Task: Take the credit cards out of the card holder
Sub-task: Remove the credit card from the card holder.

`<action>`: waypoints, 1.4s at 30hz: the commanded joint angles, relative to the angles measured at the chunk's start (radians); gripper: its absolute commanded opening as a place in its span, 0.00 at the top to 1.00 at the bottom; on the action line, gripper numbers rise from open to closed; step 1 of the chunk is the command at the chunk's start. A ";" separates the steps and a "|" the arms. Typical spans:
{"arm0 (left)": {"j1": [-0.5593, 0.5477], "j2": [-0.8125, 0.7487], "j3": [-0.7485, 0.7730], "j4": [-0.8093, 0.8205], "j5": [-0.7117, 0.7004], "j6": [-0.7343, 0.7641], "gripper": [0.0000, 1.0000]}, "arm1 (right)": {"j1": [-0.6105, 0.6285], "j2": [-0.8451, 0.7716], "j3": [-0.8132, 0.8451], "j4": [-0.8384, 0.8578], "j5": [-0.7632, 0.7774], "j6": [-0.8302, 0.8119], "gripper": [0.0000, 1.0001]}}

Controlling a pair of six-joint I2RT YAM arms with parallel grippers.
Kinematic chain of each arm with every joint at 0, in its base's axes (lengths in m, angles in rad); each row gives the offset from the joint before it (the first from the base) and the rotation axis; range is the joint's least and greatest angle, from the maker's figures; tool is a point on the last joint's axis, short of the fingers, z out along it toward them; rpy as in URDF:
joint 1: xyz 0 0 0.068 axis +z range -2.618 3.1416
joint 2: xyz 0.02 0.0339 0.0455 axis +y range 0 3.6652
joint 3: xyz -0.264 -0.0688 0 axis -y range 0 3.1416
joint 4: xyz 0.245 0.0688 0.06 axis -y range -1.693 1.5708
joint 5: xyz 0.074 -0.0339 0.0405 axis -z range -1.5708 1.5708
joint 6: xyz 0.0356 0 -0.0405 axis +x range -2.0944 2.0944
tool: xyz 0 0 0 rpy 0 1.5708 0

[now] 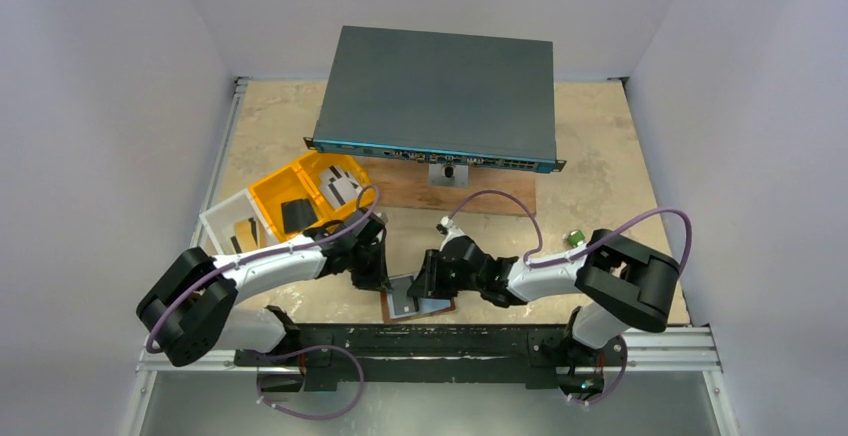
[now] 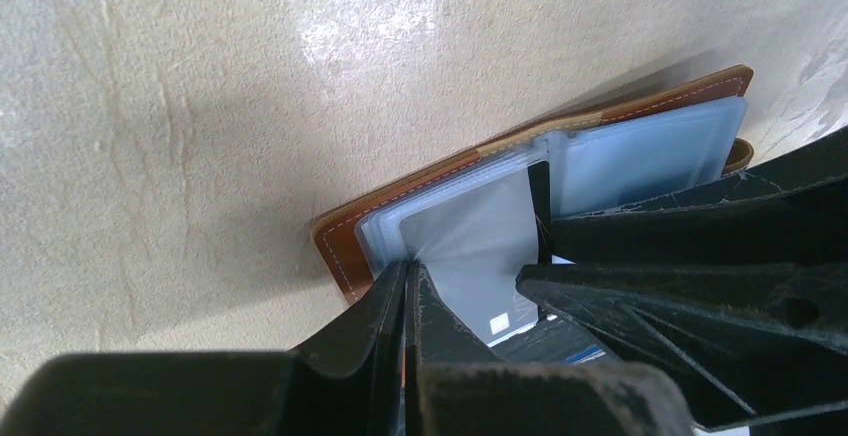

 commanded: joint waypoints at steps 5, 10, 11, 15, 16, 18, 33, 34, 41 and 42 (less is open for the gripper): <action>-0.023 0.079 -0.035 0.072 -0.011 -0.035 1.00 | -0.005 0.005 -0.031 0.053 0.010 0.015 0.80; -0.023 0.086 -0.031 0.054 -0.022 -0.041 1.00 | -0.008 -0.003 -0.039 0.058 0.011 0.015 0.93; -0.023 0.085 -0.031 0.051 -0.025 -0.043 1.00 | -0.009 -0.005 -0.042 0.056 0.014 0.016 0.95; -0.019 0.081 -0.020 0.015 -0.053 -0.040 1.00 | -0.015 -0.034 -0.066 0.055 0.036 0.030 1.00; -0.017 0.081 -0.017 0.006 -0.058 -0.035 1.00 | -0.016 -0.043 -0.073 0.057 0.042 0.033 1.00; -0.011 0.081 -0.014 -0.009 -0.070 -0.029 1.00 | -0.019 -0.056 -0.089 0.054 0.052 0.035 1.00; 0.030 0.091 -0.010 -0.029 -0.078 0.010 1.00 | -0.025 -0.104 -0.146 0.074 0.076 0.067 0.98; 0.031 0.096 -0.010 -0.026 -0.077 0.011 1.00 | -0.027 -0.102 -0.152 0.090 0.070 0.069 0.97; 0.031 0.112 -0.013 -0.016 -0.074 0.010 1.00 | -0.035 -0.112 -0.182 0.103 0.074 0.097 0.97; 0.031 0.113 -0.011 -0.018 -0.075 0.011 1.00 | -0.036 -0.117 -0.186 0.104 0.077 0.100 0.97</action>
